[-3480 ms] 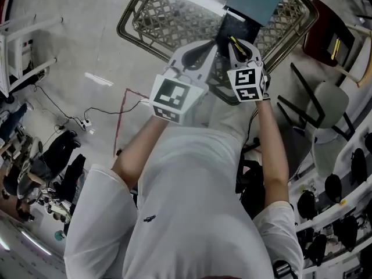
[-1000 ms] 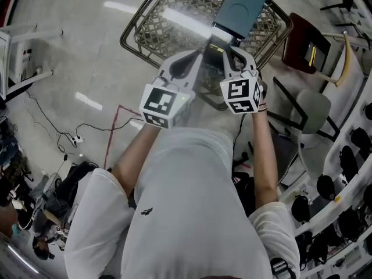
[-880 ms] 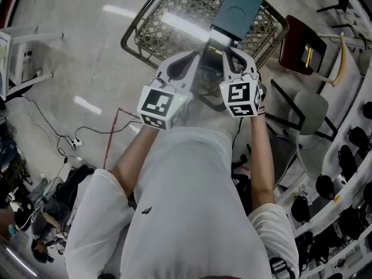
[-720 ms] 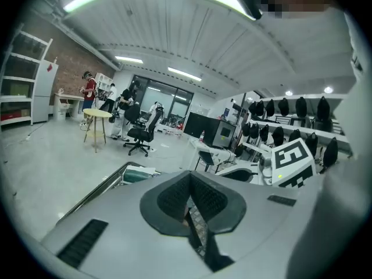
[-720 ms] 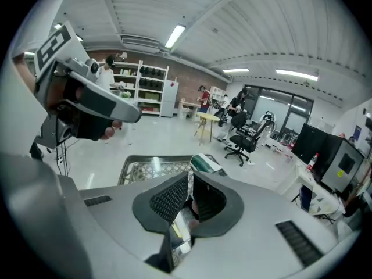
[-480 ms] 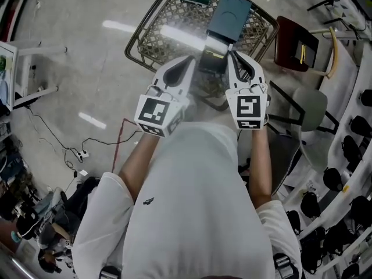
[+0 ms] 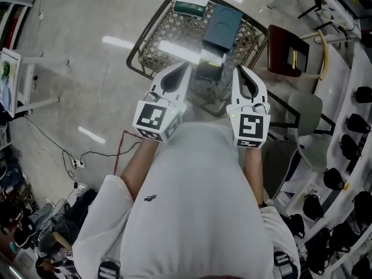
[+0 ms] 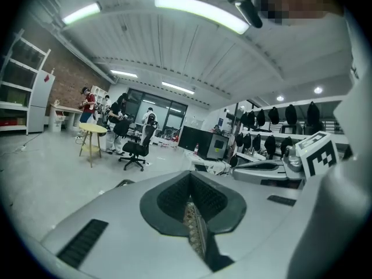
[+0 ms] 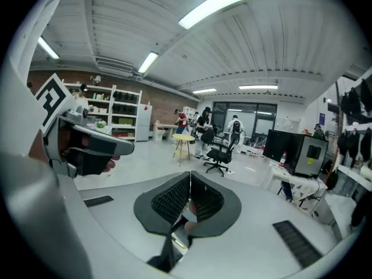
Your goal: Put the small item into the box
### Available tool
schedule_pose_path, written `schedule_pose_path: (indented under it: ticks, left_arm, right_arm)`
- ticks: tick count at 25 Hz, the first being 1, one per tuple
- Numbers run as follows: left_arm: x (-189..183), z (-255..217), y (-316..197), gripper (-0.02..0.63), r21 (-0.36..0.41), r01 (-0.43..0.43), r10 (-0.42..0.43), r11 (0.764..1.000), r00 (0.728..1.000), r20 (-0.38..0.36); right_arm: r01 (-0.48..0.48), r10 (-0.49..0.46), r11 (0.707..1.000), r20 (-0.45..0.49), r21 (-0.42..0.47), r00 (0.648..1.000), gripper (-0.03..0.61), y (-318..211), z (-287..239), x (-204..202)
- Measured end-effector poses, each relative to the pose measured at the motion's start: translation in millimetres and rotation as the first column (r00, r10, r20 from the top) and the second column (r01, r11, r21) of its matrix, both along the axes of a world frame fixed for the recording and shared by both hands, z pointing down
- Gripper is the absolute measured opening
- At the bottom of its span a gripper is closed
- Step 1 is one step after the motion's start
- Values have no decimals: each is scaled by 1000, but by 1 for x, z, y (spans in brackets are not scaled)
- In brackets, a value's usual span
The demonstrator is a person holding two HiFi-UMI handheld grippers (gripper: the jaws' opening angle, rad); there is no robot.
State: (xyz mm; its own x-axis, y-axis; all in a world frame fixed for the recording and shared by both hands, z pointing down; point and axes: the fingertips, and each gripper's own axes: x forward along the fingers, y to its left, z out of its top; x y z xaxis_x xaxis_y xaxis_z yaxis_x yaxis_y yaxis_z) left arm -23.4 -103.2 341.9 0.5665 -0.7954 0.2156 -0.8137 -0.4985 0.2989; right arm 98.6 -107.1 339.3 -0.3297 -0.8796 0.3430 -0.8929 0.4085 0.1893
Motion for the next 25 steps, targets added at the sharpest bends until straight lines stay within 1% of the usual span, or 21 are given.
schedule_pose_path:
  ticks: [3, 7, 10, 15, 21, 25]
  left_arm:
    - [-2, -8, 3, 2, 15, -2, 2, 1000, 1000, -1]
    - [-5, -19, 4, 2, 45, 0, 0, 999, 1000, -6]
    - [-5, -19, 6, 2, 53, 2, -2, 999, 1000, -9]
    - [-6, -16, 16, 2, 39, 1, -1, 999, 1000, -9]
    - [-11, -22, 17, 2, 54, 7, -6, 999, 1000, -21]
    - [-12, -24, 17, 2, 57, 5, -4, 998, 1000, -21]
  right_arm:
    - [-52, 52, 998, 31, 25, 998, 3, 9, -11, 7]
    - [-90, 87, 994, 55, 57, 995, 2, 15, -22, 13]
    - [-106, 100, 992, 85, 68, 991, 2, 18, -27, 19]
    - [-125, 116, 990, 125, 62, 985, 2, 27, -30, 21]
    - [-129, 120, 989, 114, 75, 986, 0, 31, -31, 16]
    - [-135, 123, 988, 138, 77, 983, 0, 30, -36, 13]
